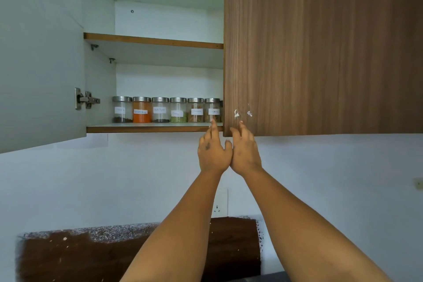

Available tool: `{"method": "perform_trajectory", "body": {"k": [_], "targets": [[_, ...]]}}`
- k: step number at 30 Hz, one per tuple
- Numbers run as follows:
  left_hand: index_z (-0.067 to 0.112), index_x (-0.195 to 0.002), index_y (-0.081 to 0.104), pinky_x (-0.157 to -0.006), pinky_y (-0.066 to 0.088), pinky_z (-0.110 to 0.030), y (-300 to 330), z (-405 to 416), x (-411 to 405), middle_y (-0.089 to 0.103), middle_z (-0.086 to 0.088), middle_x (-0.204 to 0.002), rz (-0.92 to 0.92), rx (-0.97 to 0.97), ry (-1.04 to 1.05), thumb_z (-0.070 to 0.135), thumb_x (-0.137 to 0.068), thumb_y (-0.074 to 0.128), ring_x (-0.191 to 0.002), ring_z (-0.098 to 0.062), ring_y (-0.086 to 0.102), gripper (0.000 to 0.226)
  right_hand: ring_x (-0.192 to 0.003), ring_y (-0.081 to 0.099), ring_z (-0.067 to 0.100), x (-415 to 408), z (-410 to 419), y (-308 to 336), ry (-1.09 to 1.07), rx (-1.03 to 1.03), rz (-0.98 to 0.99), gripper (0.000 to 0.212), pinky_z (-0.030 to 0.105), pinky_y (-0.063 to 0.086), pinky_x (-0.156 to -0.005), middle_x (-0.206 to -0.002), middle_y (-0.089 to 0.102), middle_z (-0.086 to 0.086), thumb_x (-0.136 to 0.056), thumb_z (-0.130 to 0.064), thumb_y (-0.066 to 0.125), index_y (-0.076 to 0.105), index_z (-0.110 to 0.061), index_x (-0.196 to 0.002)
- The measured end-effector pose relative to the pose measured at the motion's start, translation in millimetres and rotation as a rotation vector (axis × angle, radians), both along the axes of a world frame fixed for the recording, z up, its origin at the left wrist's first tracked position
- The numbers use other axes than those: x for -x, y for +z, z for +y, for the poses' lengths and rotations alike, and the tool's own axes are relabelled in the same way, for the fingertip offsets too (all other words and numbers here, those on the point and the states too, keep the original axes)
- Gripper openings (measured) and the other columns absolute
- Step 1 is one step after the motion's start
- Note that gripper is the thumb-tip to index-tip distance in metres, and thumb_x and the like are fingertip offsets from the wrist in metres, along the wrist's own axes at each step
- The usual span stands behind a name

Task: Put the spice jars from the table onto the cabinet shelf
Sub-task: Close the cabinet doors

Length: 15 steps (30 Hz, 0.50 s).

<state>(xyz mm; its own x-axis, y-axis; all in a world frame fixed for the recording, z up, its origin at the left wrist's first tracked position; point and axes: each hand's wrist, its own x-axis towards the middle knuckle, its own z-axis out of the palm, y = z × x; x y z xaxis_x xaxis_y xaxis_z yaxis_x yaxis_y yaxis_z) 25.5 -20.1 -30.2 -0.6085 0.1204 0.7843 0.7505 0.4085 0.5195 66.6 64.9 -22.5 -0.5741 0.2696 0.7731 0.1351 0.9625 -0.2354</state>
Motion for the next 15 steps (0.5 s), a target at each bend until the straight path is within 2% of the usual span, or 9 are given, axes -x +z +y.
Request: {"method": "perform_trajectory", "body": {"k": [4, 15], "targets": [[0.013, -0.156, 0.01, -0.115, 0.027, -0.044, -12.8, -11.0, -37.5, 0.033, -0.012, -0.155, -0.028, -0.054, 0.05, 0.043, -0.1, 0.04, -0.142, -0.027, 0.028, 0.07, -0.133, 0.032, 0.024, -37.3, -17.9, -16.6, -0.061, -0.089, 0.111, 0.052, 0.035, 0.029, -0.11, -0.145, 0.036, 0.006, -0.087, -0.029, 0.062, 0.045, -0.018, -0.135], [0.012, -0.154, 0.019, -0.11, 0.031, -0.043, -58.4, -85.3, -179.8, 0.034, -0.01, -0.153, -0.039, -0.134, 0.18, 0.052, -0.094, 0.031, -0.139, -0.027, 0.03, 0.073, -0.122, 0.045, 0.027, -143.5, -87.8, -43.8, 0.036, -0.096, 0.199, 0.046, 0.039, 0.037, -0.101, -0.131, 0.049, 0.009, -0.084, -0.023, 0.068, 0.054, -0.02, -0.127]]}}
